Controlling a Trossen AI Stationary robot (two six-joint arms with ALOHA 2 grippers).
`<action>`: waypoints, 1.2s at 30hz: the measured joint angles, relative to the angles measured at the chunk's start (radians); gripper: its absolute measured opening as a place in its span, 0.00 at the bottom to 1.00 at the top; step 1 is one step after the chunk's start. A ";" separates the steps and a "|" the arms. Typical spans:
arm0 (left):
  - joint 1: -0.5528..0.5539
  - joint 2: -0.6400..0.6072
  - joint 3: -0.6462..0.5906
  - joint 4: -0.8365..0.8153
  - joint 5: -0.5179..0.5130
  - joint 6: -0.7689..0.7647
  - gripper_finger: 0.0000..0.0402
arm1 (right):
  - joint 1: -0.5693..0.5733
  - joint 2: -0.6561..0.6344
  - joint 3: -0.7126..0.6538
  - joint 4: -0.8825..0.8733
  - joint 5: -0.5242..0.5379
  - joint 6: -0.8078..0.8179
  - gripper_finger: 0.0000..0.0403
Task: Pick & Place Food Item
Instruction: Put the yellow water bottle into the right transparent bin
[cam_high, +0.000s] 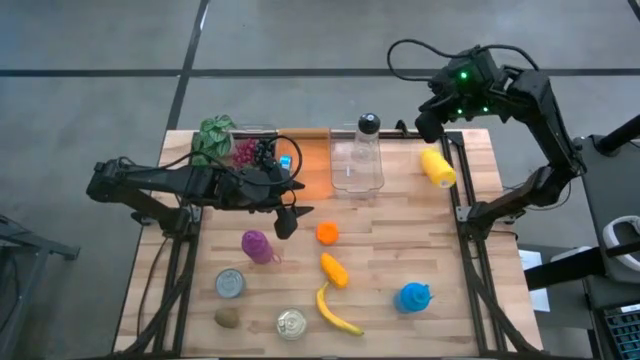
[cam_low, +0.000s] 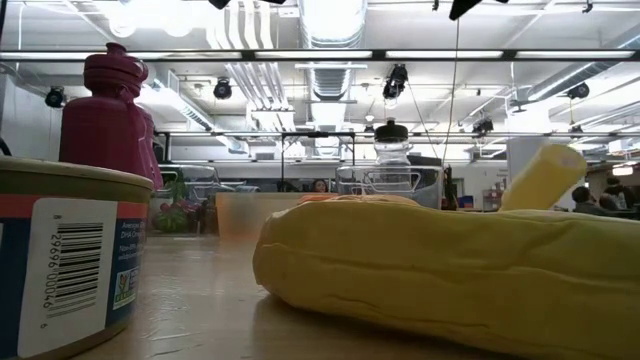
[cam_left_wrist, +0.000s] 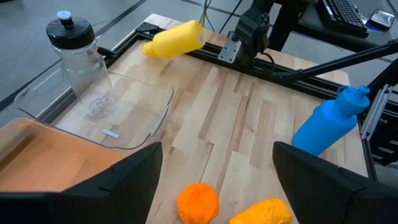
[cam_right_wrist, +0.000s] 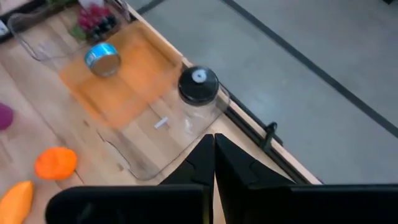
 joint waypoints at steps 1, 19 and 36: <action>0.000 0.000 0.000 0.000 0.000 0.000 0.76 | 0.000 0.001 0.001 -0.008 0.001 0.000 0.02; 0.000 0.000 0.000 0.000 0.000 0.000 0.78 | 0.000 -0.014 -0.004 -0.050 0.004 0.039 0.02; 0.000 0.000 0.000 -0.023 0.000 0.000 0.82 | 0.000 -0.004 -0.042 -0.068 0.004 0.155 0.33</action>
